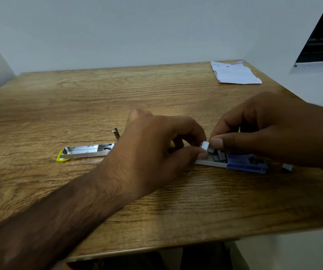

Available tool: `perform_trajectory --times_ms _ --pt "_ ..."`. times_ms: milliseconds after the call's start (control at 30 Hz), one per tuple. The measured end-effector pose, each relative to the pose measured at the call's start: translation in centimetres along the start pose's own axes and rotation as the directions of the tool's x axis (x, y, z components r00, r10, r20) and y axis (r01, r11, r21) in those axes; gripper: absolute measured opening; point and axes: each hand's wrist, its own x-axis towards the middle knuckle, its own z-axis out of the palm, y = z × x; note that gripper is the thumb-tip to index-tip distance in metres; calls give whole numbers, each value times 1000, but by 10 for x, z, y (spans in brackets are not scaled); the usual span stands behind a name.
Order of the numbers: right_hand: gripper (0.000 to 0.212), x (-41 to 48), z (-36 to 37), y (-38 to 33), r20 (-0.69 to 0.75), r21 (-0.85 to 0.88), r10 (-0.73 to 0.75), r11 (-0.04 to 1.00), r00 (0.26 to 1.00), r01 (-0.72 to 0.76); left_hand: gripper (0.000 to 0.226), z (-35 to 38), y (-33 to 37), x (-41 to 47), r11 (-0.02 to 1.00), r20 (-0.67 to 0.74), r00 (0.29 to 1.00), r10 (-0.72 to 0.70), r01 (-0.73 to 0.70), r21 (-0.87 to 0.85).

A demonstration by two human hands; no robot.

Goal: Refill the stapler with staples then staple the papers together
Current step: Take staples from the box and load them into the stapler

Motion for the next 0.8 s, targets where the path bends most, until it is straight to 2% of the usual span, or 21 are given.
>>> perform_trajectory --times_ms 100,200,267,400,600,800 --pt "17 1 0 -1 24 70 15 997 1000 -17 12 0 -2 0 1000 -6 1000 -7 6 -29" --pt "34 2 -2 2 30 148 3 989 1000 -7 12 1 -3 0 995 -15 999 -29 27 -100" --pt "37 2 -2 4 29 147 3 989 1000 -7 11 1 -4 1 993 -13 999 -33 32 -116" --pt "34 -1 1 2 74 197 -4 980 997 -11 10 2 -4 1 992 -11 999 -38 37 -117" --pt "9 -3 0 -1 35 95 -18 995 999 15 10 3 -2 1 989 -4 998 -64 62 -135" --pt "15 -4 1 0 43 147 -5 989 999 -1 13 3 -1 2 987 5 997 -82 82 -138"
